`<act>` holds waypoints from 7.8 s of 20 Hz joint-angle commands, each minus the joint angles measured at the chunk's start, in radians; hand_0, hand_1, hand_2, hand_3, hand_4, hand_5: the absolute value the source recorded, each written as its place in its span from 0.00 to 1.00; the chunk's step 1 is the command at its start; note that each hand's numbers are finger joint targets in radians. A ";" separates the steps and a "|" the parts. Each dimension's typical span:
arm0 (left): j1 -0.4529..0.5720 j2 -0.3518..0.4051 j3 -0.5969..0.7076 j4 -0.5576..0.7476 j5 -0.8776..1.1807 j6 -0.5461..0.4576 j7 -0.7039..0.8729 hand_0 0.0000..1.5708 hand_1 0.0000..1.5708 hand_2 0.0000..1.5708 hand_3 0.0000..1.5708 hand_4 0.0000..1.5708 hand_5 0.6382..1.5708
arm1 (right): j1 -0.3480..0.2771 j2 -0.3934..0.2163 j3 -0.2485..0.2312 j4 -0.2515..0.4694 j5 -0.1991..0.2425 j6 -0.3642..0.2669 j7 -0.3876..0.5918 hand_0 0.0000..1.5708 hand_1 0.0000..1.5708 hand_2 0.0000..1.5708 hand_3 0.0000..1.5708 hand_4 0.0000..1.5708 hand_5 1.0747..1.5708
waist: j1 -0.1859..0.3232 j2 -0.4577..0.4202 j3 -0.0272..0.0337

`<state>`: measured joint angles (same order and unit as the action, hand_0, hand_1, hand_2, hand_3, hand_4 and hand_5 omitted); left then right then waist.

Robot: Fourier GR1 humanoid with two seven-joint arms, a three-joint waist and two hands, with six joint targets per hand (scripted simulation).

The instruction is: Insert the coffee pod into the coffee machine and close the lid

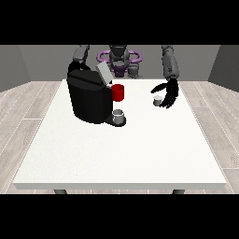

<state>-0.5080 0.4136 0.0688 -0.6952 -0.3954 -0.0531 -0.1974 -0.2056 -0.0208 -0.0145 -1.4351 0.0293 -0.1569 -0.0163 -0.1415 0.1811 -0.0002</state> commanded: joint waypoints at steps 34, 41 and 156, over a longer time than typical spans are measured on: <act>-0.249 -0.042 -0.077 0.041 -0.206 -0.014 -0.067 0.79 0.79 0.84 0.84 0.34 1.00 | 0.009 -0.032 -0.087 0.190 -0.080 0.043 -0.063 0.00 0.00 0.00 0.00 0.28 1.00 | 0.043 -0.134 0.0011; -0.377 0.036 -0.012 0.059 -0.203 -0.033 -0.042 0.80 0.80 0.85 0.82 0.35 1.00 | -0.028 0.002 -0.023 0.140 -0.045 0.038 -0.098 0.00 0.00 0.00 0.00 0.30 1.00 | -0.040 -0.036 0.0003; -0.311 -0.224 0.266 0.056 0.005 -0.177 -0.057 0.00 0.00 0.00 0.00 0.00 1.00 | 0.137 -0.094 -0.086 0.073 -0.090 0.047 -0.081 0.00 0.00 0.00 0.00 0.23 1.00 | 0.076 -0.325 -0.0015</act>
<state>-0.9227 0.2625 0.2709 -0.6353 -0.4869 -0.2236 -0.2047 -0.1204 -0.0696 -0.0925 -1.3541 -0.0661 -0.1389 -0.1041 -0.1164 -0.0539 -0.0010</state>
